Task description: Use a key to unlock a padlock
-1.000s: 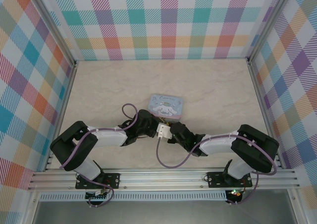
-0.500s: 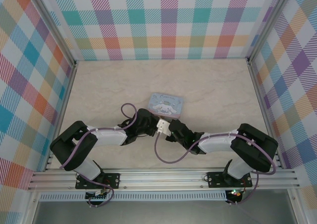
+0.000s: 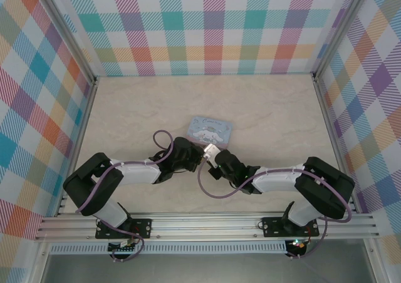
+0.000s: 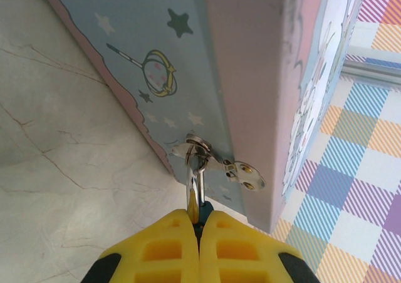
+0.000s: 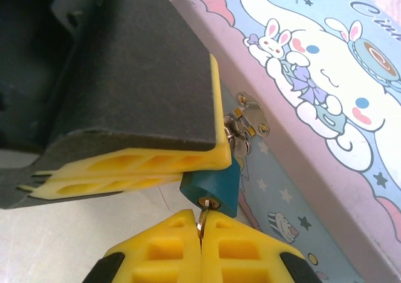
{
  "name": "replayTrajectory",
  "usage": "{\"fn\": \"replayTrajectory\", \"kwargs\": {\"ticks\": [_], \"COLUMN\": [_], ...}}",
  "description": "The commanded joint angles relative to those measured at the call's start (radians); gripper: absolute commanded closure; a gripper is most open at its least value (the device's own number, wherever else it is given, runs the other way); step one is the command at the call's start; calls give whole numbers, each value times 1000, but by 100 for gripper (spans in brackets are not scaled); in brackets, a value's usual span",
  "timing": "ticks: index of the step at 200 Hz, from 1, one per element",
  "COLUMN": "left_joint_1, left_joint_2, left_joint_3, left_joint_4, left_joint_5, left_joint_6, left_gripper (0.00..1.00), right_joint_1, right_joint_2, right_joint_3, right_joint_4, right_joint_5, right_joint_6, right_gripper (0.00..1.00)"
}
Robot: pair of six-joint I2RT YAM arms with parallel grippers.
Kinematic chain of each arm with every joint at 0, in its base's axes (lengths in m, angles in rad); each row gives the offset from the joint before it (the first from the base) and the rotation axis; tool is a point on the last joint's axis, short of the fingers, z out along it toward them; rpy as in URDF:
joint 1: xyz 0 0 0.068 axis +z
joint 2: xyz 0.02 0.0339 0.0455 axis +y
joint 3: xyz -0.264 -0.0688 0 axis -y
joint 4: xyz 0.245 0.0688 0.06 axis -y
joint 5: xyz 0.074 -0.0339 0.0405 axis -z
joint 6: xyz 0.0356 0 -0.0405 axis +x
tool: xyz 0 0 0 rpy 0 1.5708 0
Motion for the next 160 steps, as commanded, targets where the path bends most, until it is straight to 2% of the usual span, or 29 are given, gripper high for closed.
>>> {"fn": "replayTrajectory", "kwargs": {"ticks": [1,8,56,86,111,143,160], "left_joint_1": [-15,-16,-16,-16,-15,-15,-16], "left_joint_2": [-14,-14,-17,-22,-25,-46,-61], "left_joint_3": [3,3,0,0,10,24,19], "left_joint_4": [48,47,34,28,9,-94,-145], "left_joint_5": [47,47,39,30,31,23,3], "left_joint_6": [-2,-2,6,28,79,169,215], "left_gripper": [100,100,100,100,100,100,100], "right_joint_1": [-5,-5,-22,-52,-109,-247,-283], "right_joint_2": [-32,-39,-175,-324,-459,-559,-567], "right_joint_3": [0,-6,-47,-80,-95,-87,-78], "right_joint_4": [40,38,-69,-206,-318,-428,-464], "right_joint_5": [-19,-17,-95,-187,-266,-421,-433], "right_joint_6": [78,78,98,130,190,313,341], "right_gripper": [100,100,60,48,34,29,29]}}
